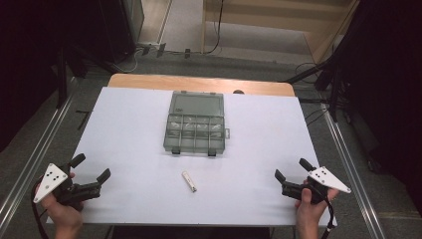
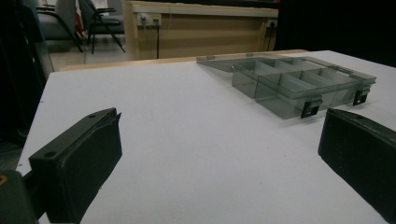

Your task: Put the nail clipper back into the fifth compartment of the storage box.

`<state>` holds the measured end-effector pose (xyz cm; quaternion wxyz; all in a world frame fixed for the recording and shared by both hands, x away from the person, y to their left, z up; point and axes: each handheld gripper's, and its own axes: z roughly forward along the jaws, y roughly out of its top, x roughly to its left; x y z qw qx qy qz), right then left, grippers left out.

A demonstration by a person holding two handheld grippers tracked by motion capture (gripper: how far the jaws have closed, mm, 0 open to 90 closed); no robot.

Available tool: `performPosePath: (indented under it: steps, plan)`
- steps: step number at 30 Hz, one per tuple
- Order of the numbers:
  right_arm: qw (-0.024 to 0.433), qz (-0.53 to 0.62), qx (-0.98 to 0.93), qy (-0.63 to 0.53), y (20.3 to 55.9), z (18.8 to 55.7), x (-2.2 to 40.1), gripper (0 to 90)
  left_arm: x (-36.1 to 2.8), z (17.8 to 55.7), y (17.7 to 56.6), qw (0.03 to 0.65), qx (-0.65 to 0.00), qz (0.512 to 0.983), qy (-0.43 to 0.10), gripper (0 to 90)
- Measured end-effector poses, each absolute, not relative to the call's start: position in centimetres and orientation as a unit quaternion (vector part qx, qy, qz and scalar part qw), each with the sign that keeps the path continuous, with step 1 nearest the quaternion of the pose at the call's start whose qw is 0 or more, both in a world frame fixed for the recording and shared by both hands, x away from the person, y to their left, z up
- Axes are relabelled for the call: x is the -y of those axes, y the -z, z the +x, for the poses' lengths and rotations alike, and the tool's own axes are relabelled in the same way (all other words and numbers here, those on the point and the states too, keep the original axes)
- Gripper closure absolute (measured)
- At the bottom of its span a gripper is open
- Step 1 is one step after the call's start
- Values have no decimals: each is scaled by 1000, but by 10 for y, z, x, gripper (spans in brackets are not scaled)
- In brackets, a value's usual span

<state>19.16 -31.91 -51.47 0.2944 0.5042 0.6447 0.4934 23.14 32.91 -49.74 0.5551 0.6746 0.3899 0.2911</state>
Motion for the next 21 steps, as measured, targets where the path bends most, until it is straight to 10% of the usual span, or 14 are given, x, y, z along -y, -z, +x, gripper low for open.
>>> performPosePath:
  steps: [18, 21]
  plan:
    - [291, 501, -653, -488, 512, 192, 316, 9, -329, 231, 497, 558, -388, 675, -290, 0]
    - [292, 504, -654, -483, 509, 193, 310, 200, -329, 231, 497, 556, -386, 676, -290, 0]
